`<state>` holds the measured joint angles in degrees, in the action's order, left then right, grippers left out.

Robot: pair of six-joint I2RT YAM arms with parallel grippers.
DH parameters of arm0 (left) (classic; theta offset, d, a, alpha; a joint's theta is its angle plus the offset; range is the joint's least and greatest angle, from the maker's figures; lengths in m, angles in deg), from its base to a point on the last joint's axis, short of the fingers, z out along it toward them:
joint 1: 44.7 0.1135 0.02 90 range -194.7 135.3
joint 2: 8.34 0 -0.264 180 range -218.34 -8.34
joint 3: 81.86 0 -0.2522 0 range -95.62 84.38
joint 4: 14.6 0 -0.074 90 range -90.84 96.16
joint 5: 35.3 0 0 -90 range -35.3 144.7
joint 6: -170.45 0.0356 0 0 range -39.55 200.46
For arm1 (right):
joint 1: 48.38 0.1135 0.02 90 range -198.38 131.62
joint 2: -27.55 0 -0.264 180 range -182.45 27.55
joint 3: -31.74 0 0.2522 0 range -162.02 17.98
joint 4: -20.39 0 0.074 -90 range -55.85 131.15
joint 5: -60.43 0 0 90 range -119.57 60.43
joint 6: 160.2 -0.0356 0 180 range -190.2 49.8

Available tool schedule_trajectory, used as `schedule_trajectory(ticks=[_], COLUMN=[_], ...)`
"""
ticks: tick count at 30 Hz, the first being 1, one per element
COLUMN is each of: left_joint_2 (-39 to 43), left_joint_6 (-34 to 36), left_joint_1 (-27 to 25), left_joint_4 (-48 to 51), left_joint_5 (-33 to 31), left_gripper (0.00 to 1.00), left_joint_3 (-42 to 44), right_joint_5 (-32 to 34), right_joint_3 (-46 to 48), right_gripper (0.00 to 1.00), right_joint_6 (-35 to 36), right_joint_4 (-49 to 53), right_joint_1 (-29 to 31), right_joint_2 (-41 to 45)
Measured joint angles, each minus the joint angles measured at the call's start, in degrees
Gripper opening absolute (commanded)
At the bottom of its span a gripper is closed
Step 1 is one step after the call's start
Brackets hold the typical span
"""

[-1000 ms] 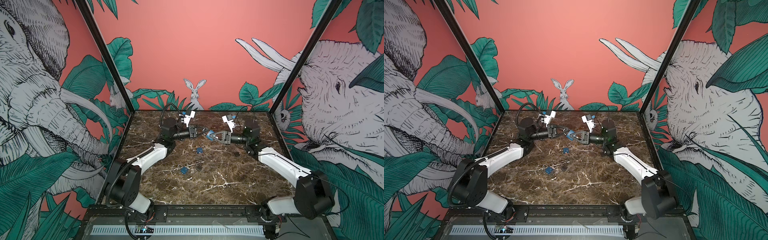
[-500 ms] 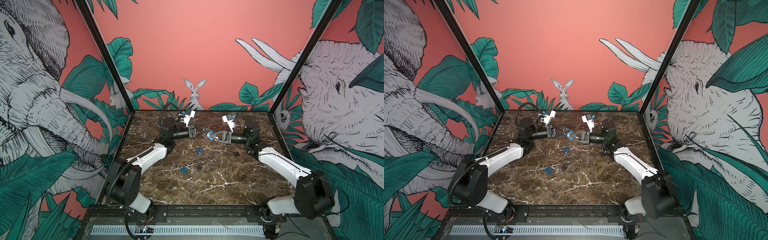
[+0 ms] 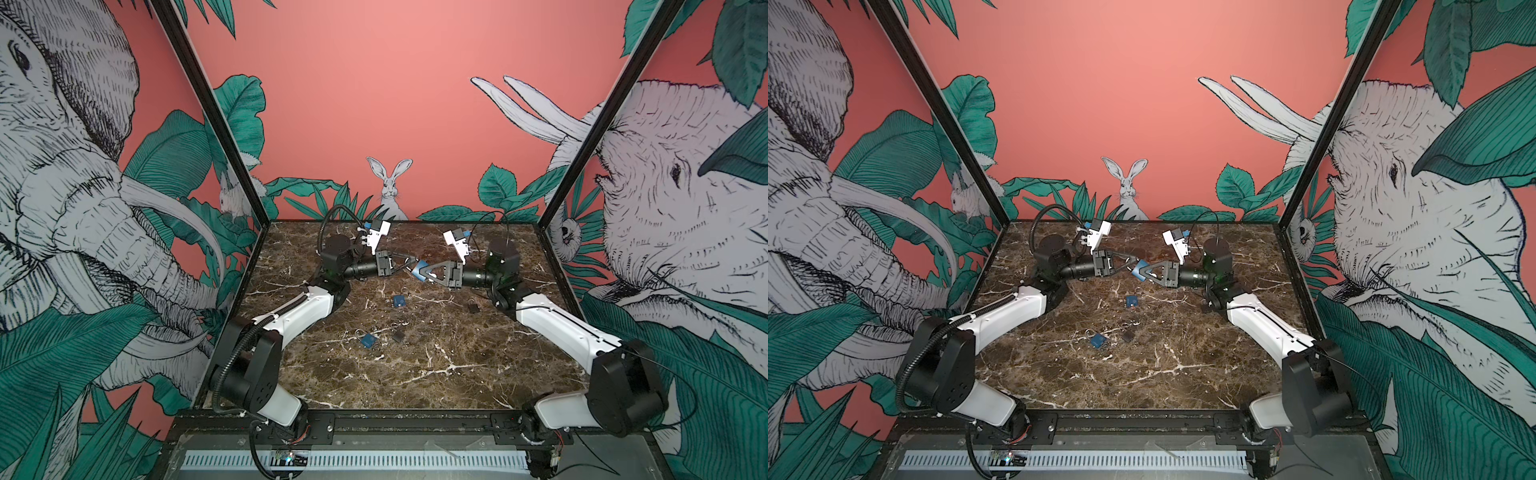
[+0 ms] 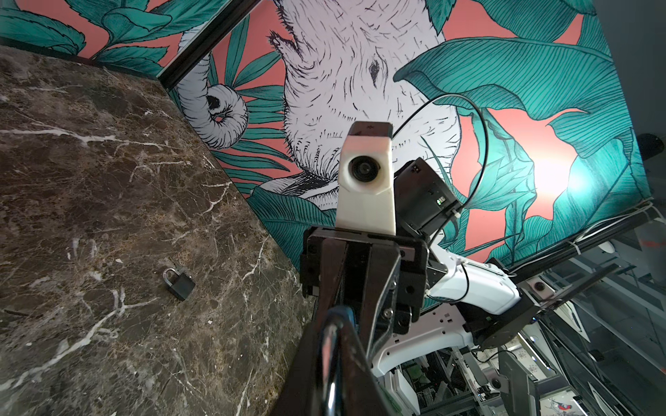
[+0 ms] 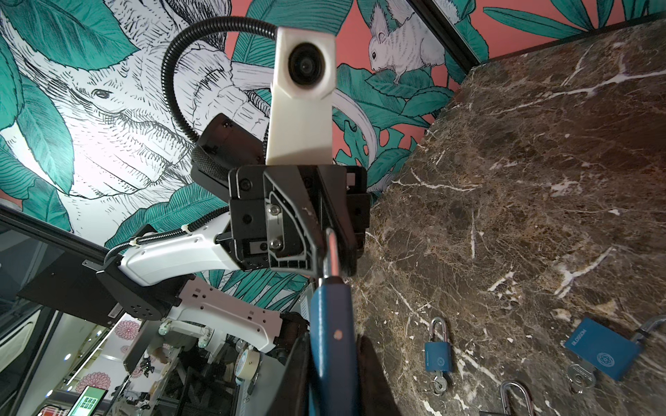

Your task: Lock with the key

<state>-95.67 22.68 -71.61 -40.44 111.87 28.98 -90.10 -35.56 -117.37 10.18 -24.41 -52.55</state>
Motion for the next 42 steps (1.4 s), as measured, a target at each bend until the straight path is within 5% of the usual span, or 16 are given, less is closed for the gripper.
schedule_trajectory(ticks=[9, 14, 18, 34, 42], left_joint_2=[0.00, 0.00, 0.00, -0.26, -0.26], left_joint_6=[0.92, 0.79, -1.62, -7.26, -7.17], left_joint_1=[0.17, 0.39, 0.90, 2.84, 2.84], left_joint_4=[1.25, 1.90, 1.90, 0.00, -0.15], left_joint_5=[0.70, -0.46, -2.56, -4.94, -5.42], left_gripper=[0.00, 0.00, 0.00, 0.00, 0.00], left_joint_3=[0.00, 0.02, 0.79, -0.46, -0.83], right_joint_5=[-0.37, 0.00, 2.12, 2.32, 1.44], right_joint_3=[0.00, 0.02, 1.49, 6.01, 5.77], right_gripper=[0.00, 0.32, 0.43, 0.43, 0.27], right_joint_6=[-0.24, -0.13, -0.68, -6.73, -7.76], right_joint_4=[-0.39, -0.66, -4.90, -17.84, -19.10], right_joint_1=[-0.02, -0.15, -1.38, -4.09, -2.75], right_joint_2=[-0.66, -1.18, -1.51, -4.83, -5.38])
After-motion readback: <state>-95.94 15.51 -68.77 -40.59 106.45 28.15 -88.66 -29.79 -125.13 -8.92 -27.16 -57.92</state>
